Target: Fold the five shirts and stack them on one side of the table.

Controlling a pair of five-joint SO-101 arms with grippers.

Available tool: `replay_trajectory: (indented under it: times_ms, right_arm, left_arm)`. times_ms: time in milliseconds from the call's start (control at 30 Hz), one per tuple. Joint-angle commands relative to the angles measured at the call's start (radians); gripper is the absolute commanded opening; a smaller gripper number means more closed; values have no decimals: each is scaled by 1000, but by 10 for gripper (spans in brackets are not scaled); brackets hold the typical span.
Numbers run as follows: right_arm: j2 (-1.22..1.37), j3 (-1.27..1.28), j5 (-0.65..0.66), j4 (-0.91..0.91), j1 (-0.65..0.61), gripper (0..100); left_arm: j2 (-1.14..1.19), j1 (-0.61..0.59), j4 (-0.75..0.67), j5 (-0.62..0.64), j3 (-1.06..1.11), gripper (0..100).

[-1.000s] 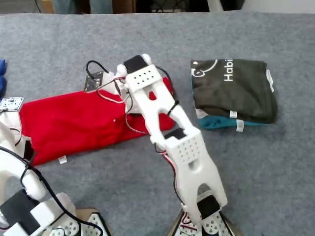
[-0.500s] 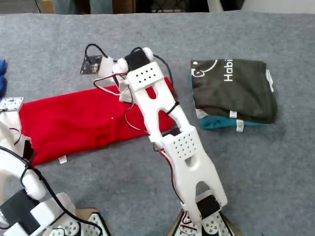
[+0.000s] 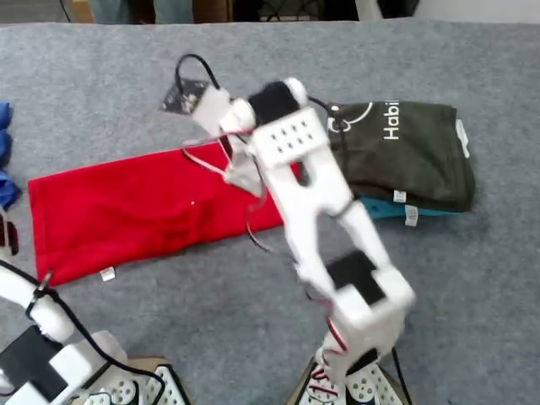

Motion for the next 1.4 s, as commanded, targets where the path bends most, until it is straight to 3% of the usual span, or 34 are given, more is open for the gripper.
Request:
replay_trajectory:
  times_ms: [0,200,467,600,1033,1200,1367]
  right_arm:
    - [-260,272,-11,-40,0,18]
    - [-478,487,-72,-41,0,18]
    - [-538,493,-249,18,-52,18]
    - [-536,489,-267,20,-58,18]
    - [-435,510,-264,21,-5,18]
    - [-435,510,-262,18,-5,18]
    - [-437,509,-241,17,-5,18]
  left_arm:
    - [51,2,-46,34,-77,143]
    - [331,16,-80,32,-189,210]
    - [721,42,-72,34,-501,209]
    - [850,73,-72,34,-562,209]
    - [868,74,206,34,-855,209]
    - [881,96,206,64,-852,209]
    - [881,119,81,83,-725,209]
